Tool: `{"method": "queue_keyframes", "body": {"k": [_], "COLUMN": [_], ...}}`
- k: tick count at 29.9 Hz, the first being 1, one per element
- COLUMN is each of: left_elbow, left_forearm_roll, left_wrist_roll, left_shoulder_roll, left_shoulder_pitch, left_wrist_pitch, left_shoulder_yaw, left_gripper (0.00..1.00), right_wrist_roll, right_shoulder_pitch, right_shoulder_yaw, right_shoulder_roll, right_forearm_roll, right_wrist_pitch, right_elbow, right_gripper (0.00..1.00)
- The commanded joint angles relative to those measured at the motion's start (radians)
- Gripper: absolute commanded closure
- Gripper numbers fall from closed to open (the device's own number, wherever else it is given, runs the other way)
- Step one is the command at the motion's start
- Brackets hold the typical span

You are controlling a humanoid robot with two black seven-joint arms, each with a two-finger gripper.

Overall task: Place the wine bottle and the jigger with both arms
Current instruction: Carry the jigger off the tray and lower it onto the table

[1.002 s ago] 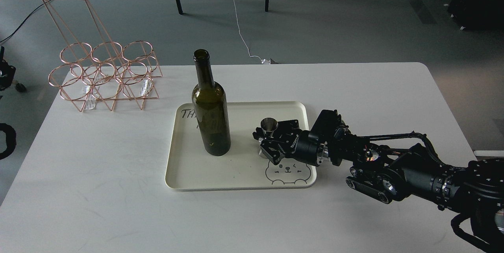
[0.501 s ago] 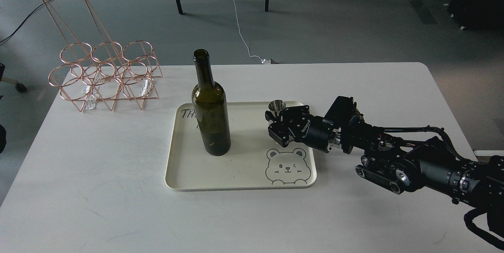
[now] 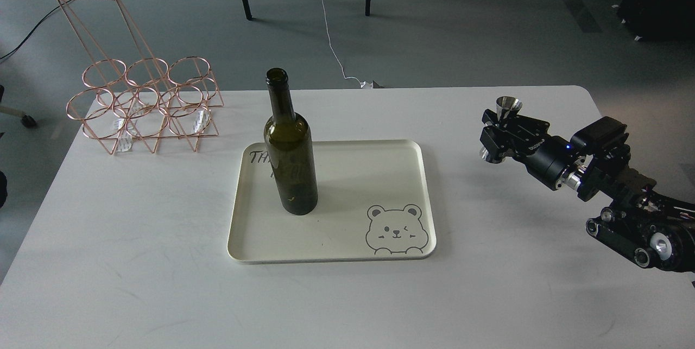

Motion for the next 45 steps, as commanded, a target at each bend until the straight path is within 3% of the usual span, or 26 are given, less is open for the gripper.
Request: {"method": "queue_keyframes", "body": {"k": [1,10,15,25,33,45], "left_elbow": [-0.003,-0.005,-0.003,-0.005,-0.006,-0.005], "left_forearm_roll": [0.001,0.001,0.001,0.001,0.0,0.0], "left_wrist_roll": [0.0,0.0,0.0,0.0,0.0,0.0], "left_shoulder_roll": [-0.004,-0.008,-0.009,-0.011,-0.008,-0.006], "left_shoulder_pitch": [-0.007,-0.012,-0.014,-0.02,-0.021,-0.034], "left_wrist_pitch": [0.0,0.0,0.0,0.0,0.0,0.0], "left_shoulder_yaw": [0.003,0.005,0.002,0.0,0.0,0.002], "left_gripper": [0.01,0.01,0.01,0.01,0.01,0.01], "right_wrist_roll": [0.0,0.0,0.0,0.0,0.0,0.0], "right_shoulder_pitch": [-0.048,-0.08,-0.082,-0.08,-0.082,-0.086], "right_shoulder_yaw": [0.002,0.001,0.002,-0.001,-0.004,-0.016], "right_shoulder_roll": [-0.01,0.016,0.026,0.041,0.042,0.039], "right_forearm_roll": [0.029,0.09,0.092,0.092,0.092,0.092], "right_wrist_pitch": [0.0,0.0,0.0,0.0,0.0,0.0], "right_elbow": [-0.016,-0.162,-0.165,-0.177,-0.187,-0.177], "right_gripper": [0.96,0.95,0.88,0.83,0.66,0.63]}}
